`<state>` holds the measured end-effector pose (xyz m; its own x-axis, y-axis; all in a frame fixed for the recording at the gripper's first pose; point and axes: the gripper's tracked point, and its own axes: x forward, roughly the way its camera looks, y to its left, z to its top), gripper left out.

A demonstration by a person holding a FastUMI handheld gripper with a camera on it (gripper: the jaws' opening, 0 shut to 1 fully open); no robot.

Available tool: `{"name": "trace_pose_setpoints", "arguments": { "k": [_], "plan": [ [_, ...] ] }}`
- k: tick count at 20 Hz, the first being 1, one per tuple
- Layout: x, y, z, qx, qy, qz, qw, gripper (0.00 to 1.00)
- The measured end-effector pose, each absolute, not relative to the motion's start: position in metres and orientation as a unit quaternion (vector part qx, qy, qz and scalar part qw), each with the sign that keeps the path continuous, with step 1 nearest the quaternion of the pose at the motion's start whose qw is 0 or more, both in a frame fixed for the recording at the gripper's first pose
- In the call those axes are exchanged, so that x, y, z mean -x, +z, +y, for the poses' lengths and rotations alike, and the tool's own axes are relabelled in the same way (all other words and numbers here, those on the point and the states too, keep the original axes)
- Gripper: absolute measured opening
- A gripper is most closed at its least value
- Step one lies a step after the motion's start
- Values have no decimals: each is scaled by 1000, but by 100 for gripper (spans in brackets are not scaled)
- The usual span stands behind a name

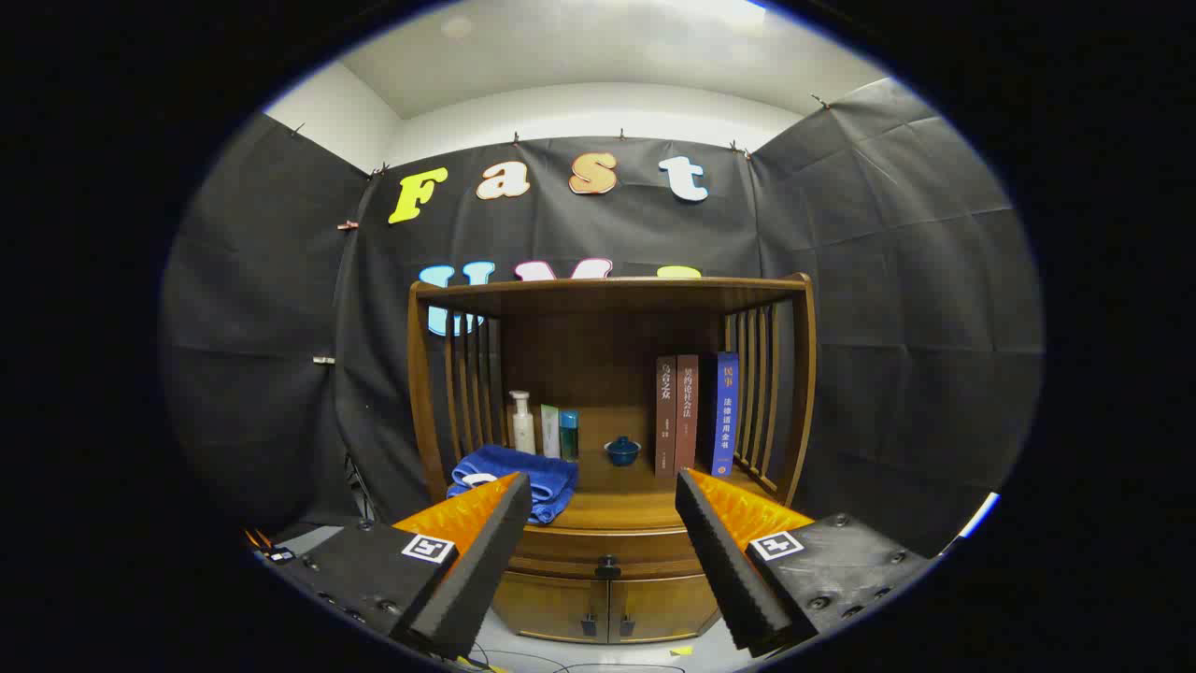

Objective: Pull open the drawer, take out the items inside it, and place them on the countertop above the cabinet.

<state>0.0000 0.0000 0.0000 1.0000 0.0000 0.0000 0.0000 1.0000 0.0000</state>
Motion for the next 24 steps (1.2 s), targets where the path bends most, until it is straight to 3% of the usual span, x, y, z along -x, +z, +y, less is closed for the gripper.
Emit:
{"name": "trace_pose_setpoints", "arguments": {
  "k": [24],
  "plan": [
    [-9,-3,-7,-10,4,11,1000,99]
  ]
}}
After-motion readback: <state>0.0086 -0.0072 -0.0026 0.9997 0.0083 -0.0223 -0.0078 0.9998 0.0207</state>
